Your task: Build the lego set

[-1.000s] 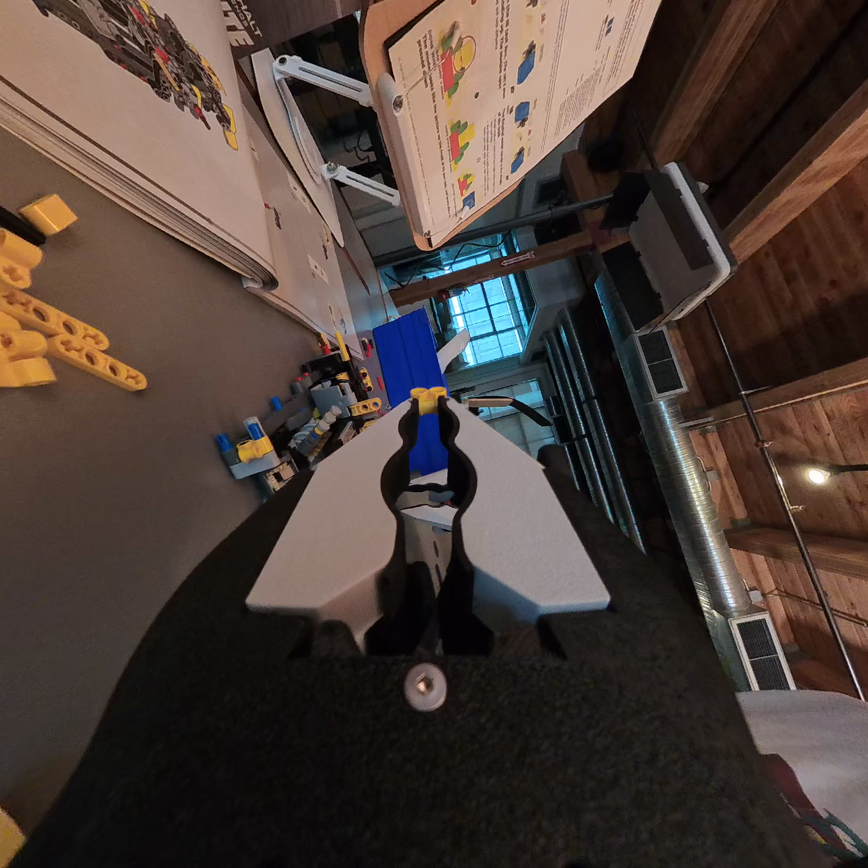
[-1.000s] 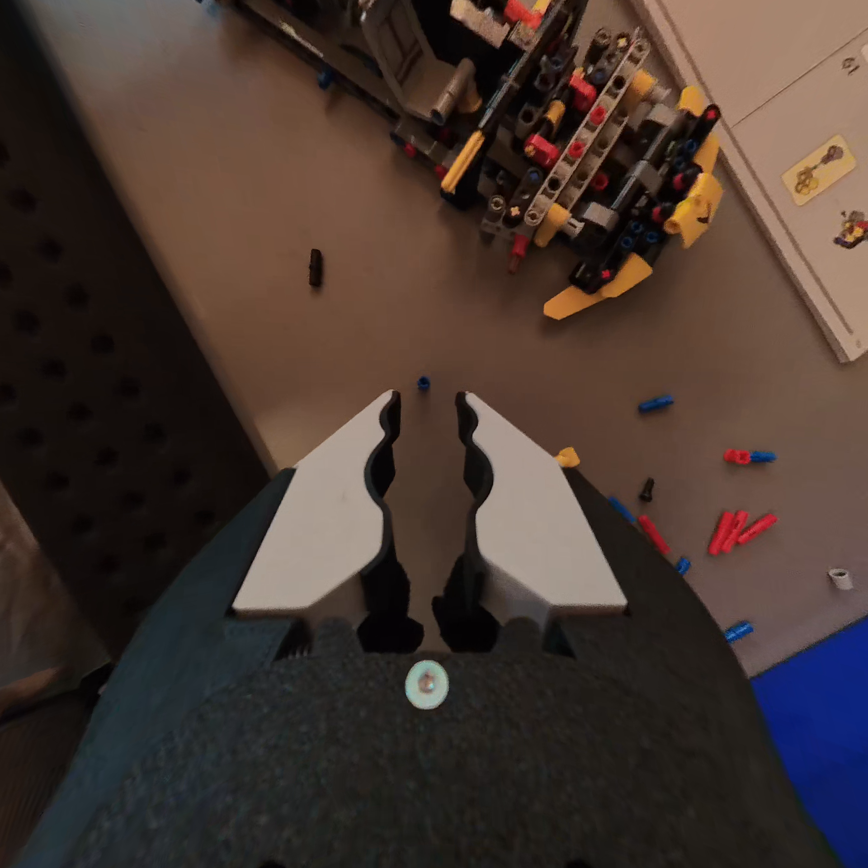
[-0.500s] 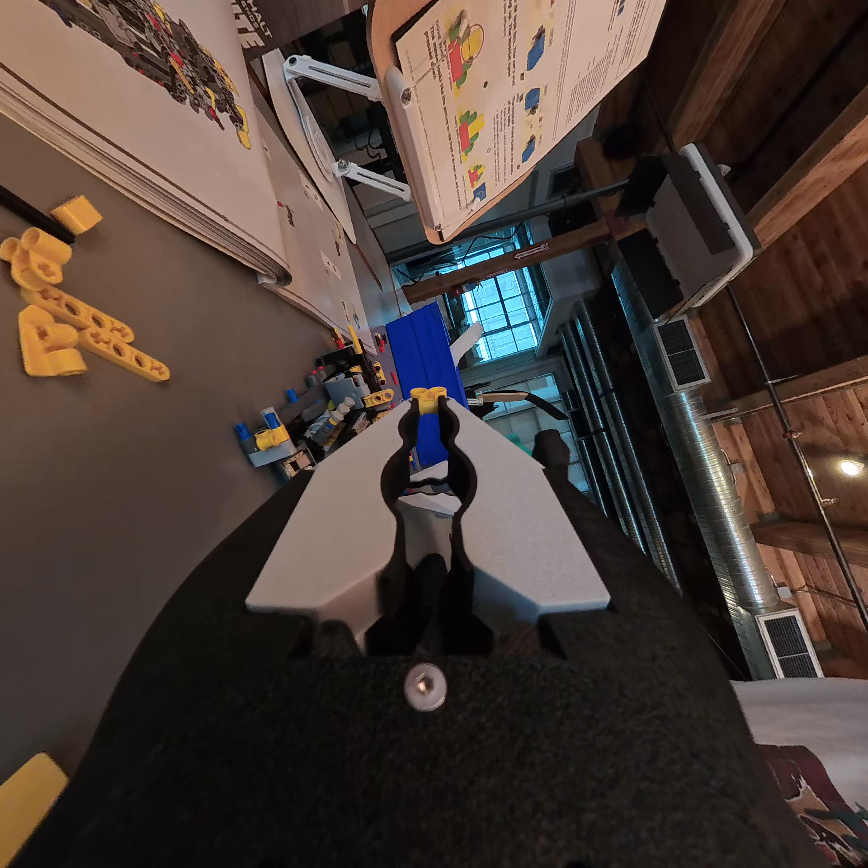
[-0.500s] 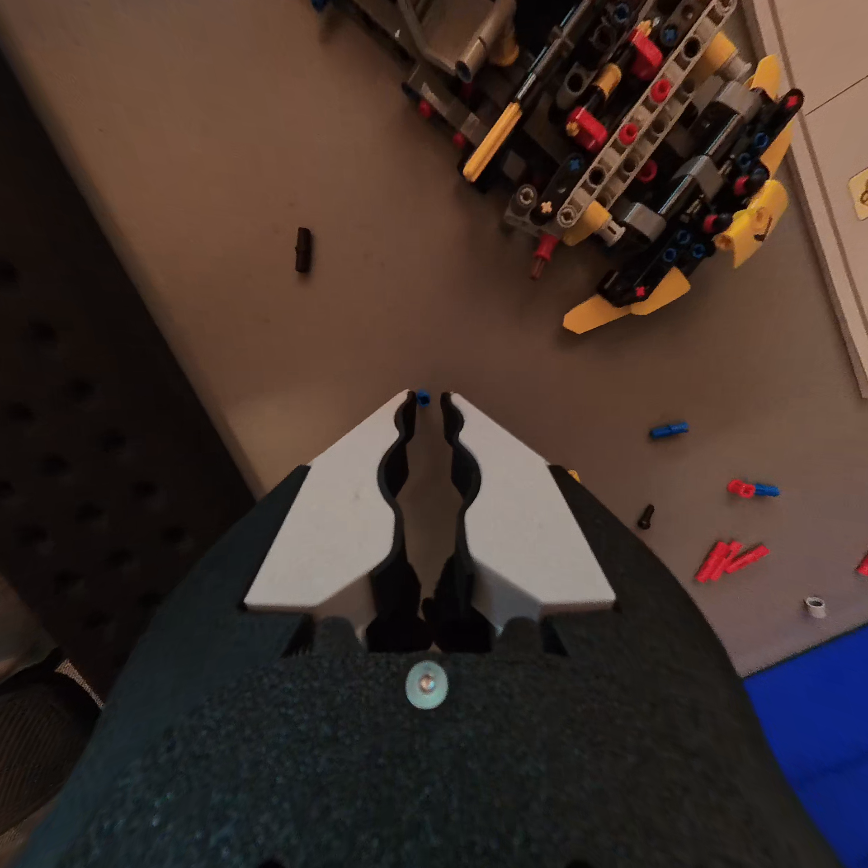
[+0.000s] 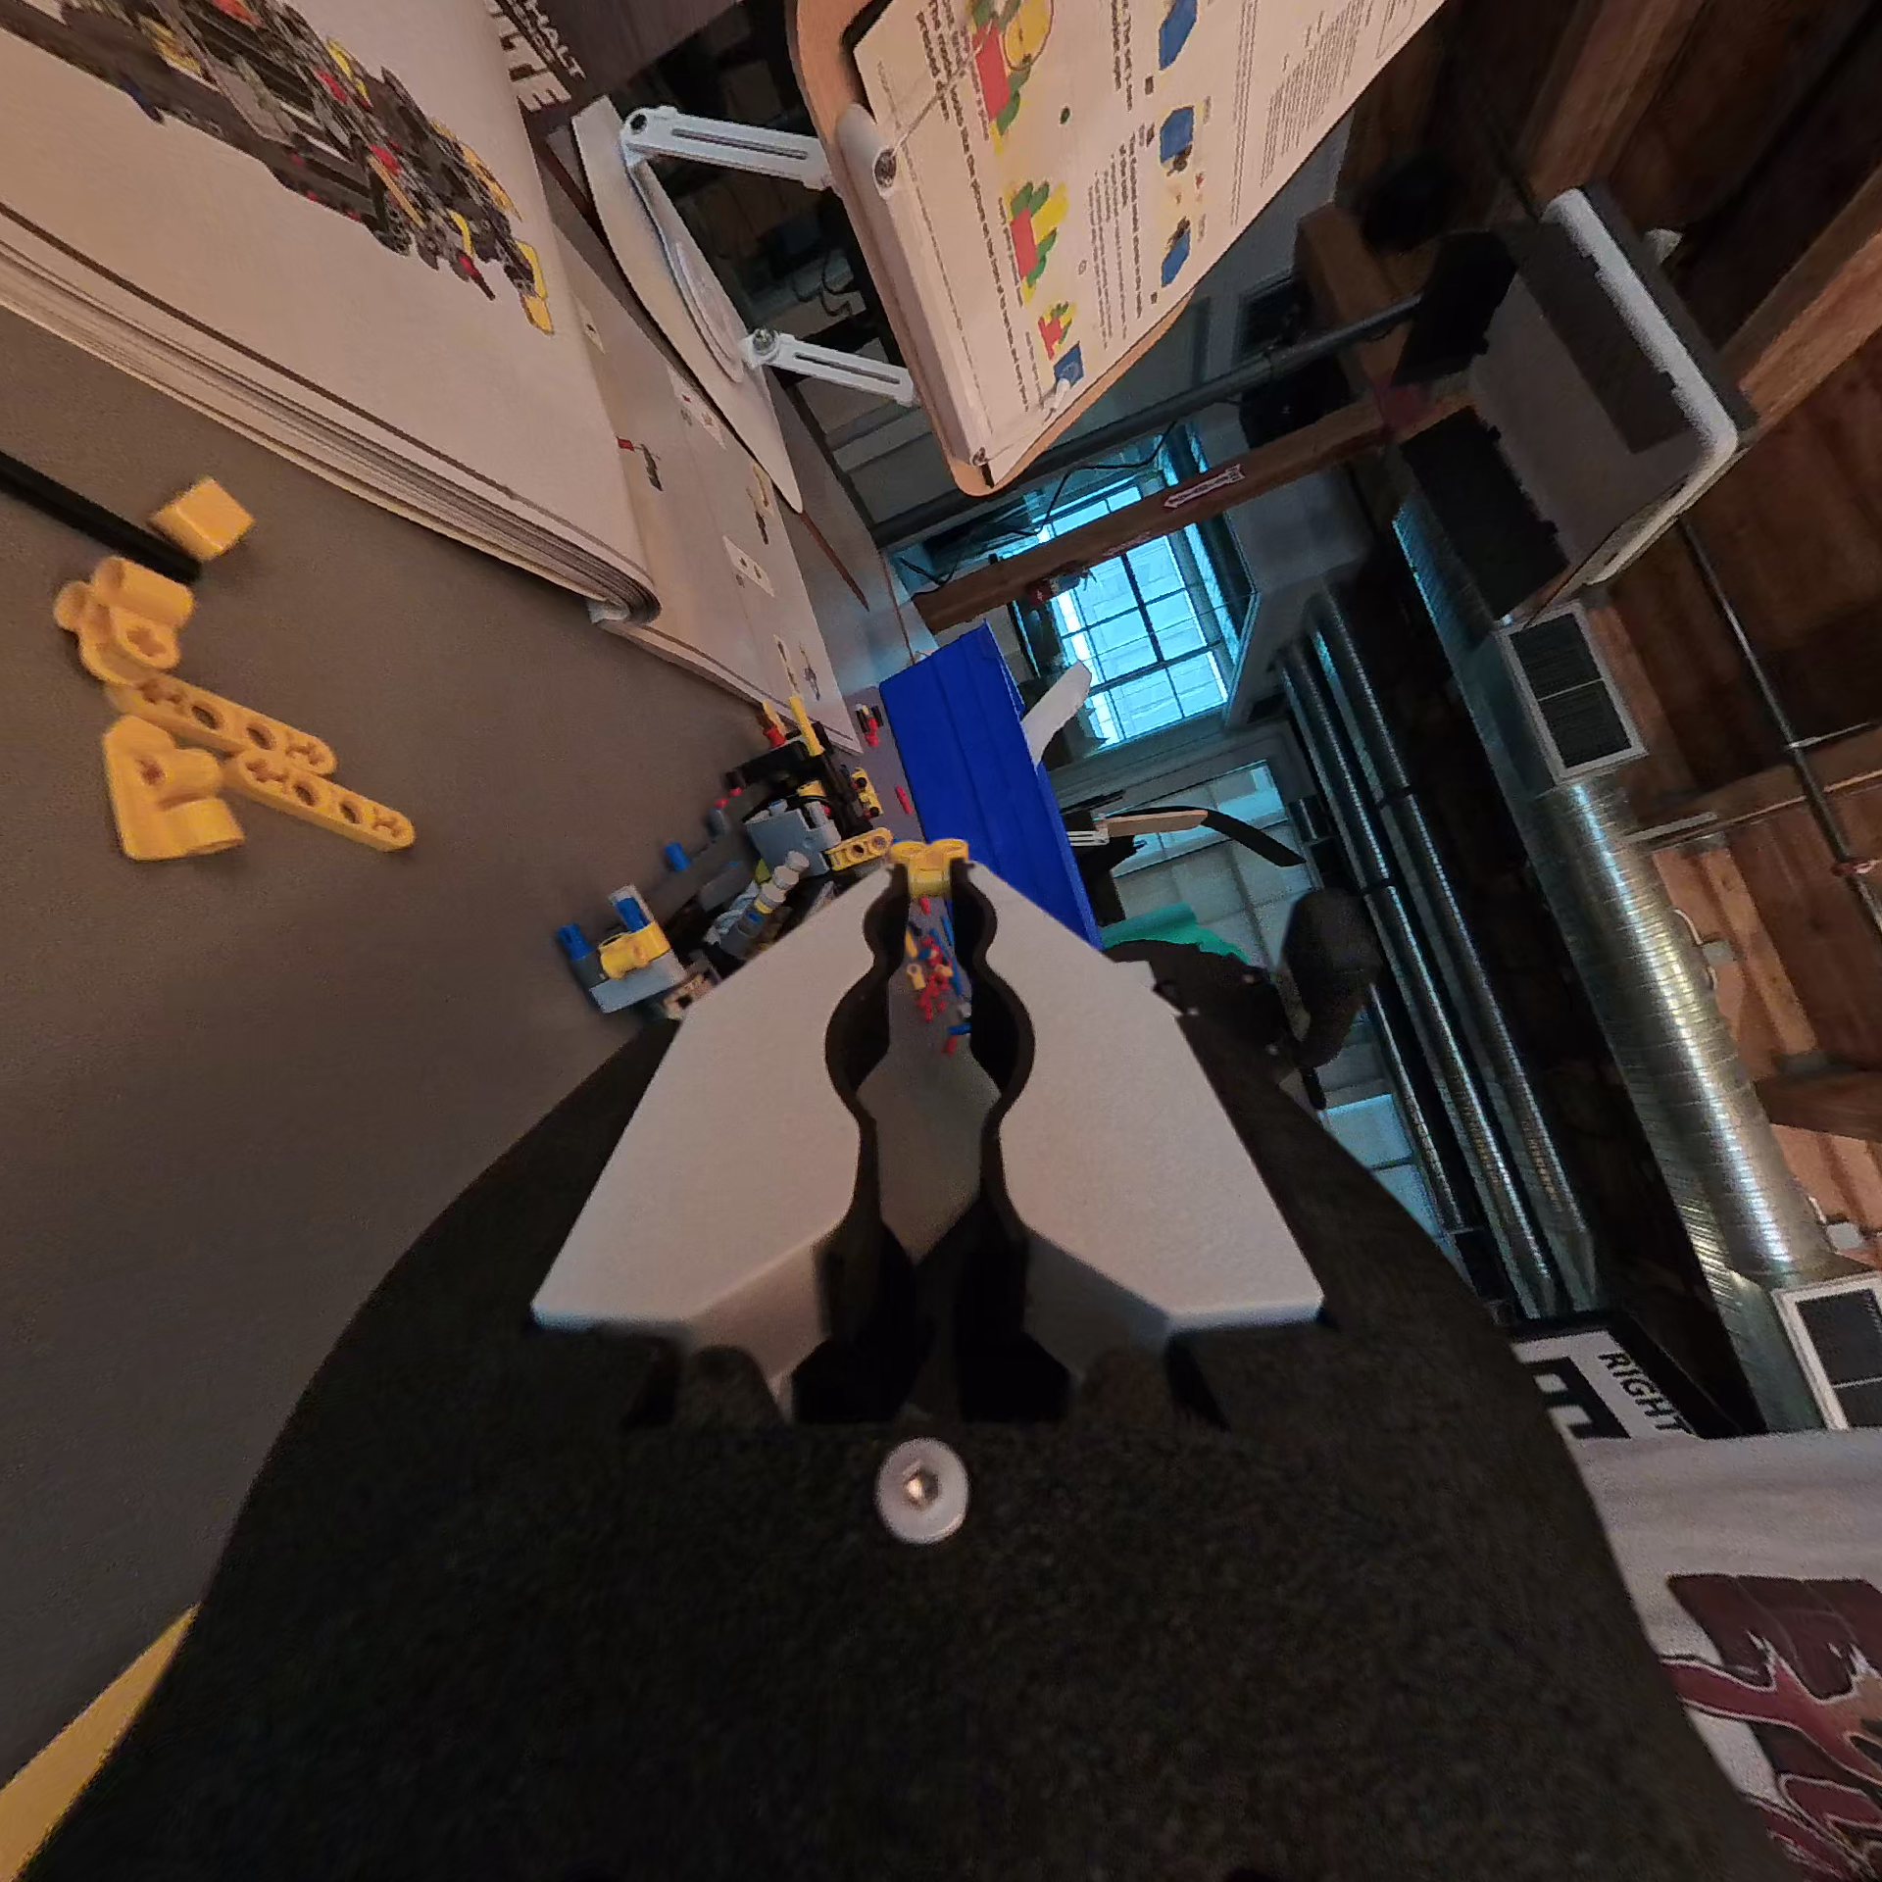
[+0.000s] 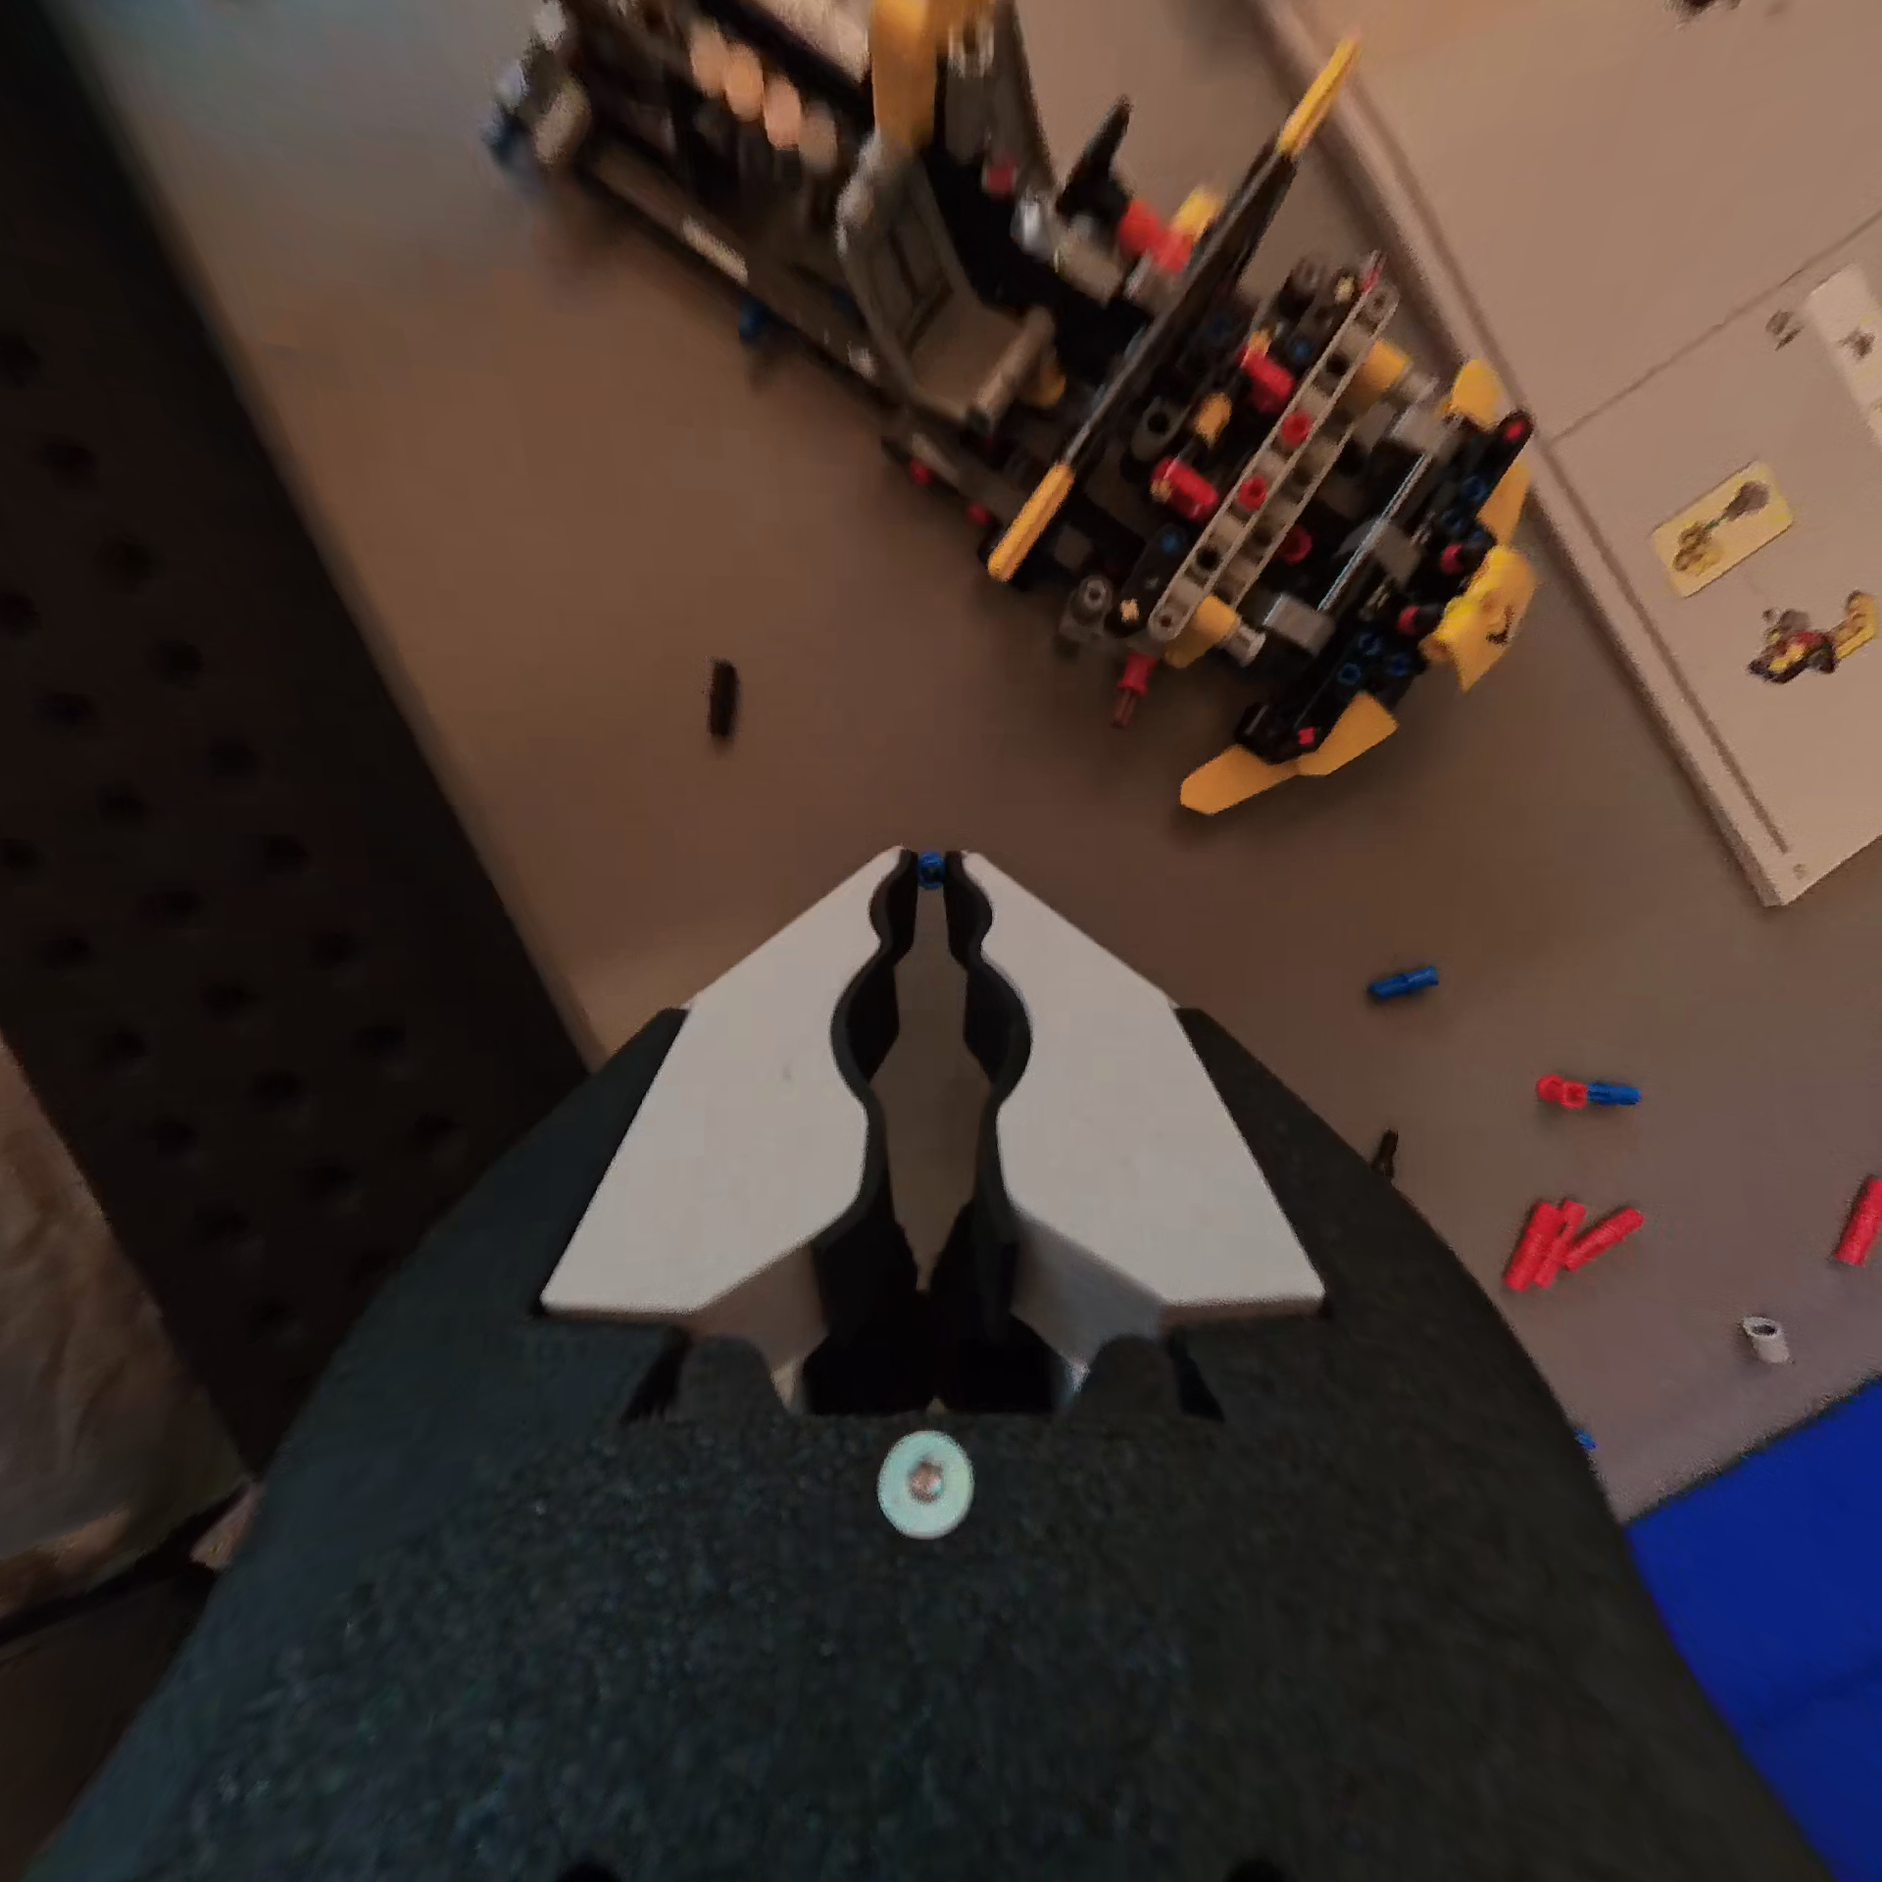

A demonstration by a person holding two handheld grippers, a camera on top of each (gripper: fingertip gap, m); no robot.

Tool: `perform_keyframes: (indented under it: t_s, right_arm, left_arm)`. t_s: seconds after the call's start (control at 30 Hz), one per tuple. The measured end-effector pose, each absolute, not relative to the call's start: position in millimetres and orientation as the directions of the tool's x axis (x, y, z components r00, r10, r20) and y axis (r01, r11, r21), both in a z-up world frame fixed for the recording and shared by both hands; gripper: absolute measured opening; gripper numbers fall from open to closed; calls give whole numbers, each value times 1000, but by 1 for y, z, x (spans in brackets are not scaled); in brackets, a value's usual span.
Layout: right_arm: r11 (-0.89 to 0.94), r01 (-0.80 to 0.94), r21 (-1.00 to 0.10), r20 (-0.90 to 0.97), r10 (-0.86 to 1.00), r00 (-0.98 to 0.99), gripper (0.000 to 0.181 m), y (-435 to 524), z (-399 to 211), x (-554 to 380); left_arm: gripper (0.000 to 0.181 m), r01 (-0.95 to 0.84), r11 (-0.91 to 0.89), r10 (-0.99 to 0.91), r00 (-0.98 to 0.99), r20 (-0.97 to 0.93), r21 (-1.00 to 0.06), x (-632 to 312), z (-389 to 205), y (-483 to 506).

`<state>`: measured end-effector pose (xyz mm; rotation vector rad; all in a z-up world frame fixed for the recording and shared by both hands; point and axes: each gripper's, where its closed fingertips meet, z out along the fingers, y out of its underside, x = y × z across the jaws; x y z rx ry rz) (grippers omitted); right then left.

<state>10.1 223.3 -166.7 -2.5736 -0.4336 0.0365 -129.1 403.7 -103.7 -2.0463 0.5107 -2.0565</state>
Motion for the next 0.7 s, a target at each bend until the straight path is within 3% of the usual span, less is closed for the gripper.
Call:
perform_keyframes:
  t_s: [0.03,0.17,0.3,0.47,0.7]
  right_arm:
    - [-789,278,-548,44,305,951,4,227,-160,6]
    - [-674,116,-729,-98,271,957,4,245,-140,-18]
    - [-539,-95,-837,-252,226,941,4,262,-130,-32]
    - [-422,-397,-815,-541,309,782,5,271,-108,-53]
    - [-489,-341,-803,-534,334,777,5,270,-117,-66]
  left_arm:
    - [9,-101,-920,-378,-21,926,-378,-130,-104,405]
    - [8,-87,-923,-374,-21,927,-374,-134,-103,410]
    - [9,-77,-925,-372,-32,928,-373,-134,-100,411]
    - [9,-78,-914,-395,-50,917,-398,-132,-94,408]
    - [9,-42,-885,-460,-79,884,-464,-131,-83,405]
